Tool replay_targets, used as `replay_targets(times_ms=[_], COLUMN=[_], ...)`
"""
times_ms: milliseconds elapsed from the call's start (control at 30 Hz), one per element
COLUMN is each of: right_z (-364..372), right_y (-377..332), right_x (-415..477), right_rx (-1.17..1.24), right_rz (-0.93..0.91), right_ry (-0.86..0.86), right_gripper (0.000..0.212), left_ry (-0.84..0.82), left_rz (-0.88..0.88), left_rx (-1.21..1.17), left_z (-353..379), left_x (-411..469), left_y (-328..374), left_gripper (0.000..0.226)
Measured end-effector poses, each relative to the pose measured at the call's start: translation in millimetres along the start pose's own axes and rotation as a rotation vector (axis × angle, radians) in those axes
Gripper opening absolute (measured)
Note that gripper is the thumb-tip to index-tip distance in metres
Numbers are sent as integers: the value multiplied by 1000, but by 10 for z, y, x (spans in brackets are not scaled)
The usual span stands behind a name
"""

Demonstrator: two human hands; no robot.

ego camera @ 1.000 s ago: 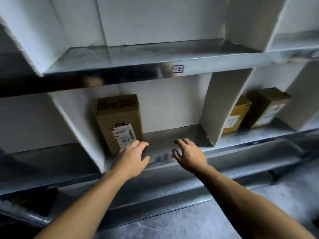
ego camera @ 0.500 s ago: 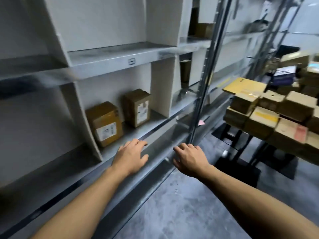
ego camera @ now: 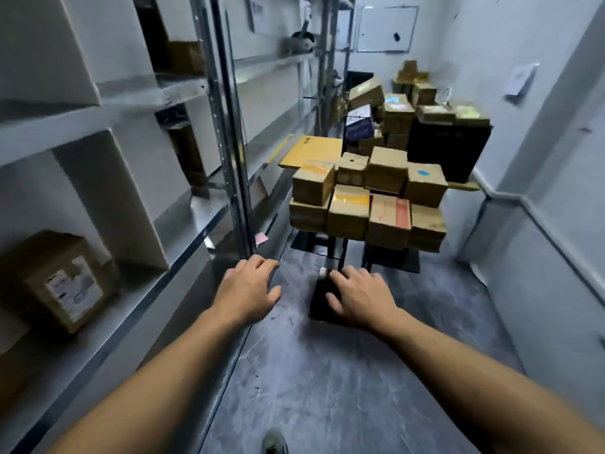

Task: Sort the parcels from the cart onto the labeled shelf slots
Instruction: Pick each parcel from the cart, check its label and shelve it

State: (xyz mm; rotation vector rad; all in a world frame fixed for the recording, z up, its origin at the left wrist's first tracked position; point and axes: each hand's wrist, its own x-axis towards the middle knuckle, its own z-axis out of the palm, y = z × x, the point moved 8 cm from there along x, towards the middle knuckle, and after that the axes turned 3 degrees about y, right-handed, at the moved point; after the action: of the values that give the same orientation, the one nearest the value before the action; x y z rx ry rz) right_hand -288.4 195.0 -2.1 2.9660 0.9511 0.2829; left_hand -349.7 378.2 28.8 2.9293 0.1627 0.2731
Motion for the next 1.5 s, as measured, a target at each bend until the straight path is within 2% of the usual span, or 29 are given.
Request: replay_targets(times_ms=[333,600,1000,1200,1400,1500], right_z=[230,353,614,892,1306,1387], right_y=[833,1097,1425,1789,1902,1894], right_x=[1128,2131,3422,4177,4501,4534], right_rx=[10,95,262,454,677,780], right_rz=[183,242,233,307,339,341], right_ry=[-57,-58,-66,-86,-137,-119], right_gripper=[45,49,43,53,55,56], left_ry=[-12,-23,-76,-75,-138,-74], left_rz=[159,212,123,-23,-131,-210], left_rx=[-40,-12,20,-44,-230,-366], left_z=[373,496,757,1014,1457,1550], left_x=[1704,2822,4023,4693,4985,4979], left_y=[104,-79,-490,-608,-641,-671], left_gripper=[48,45,47,49,49,48])
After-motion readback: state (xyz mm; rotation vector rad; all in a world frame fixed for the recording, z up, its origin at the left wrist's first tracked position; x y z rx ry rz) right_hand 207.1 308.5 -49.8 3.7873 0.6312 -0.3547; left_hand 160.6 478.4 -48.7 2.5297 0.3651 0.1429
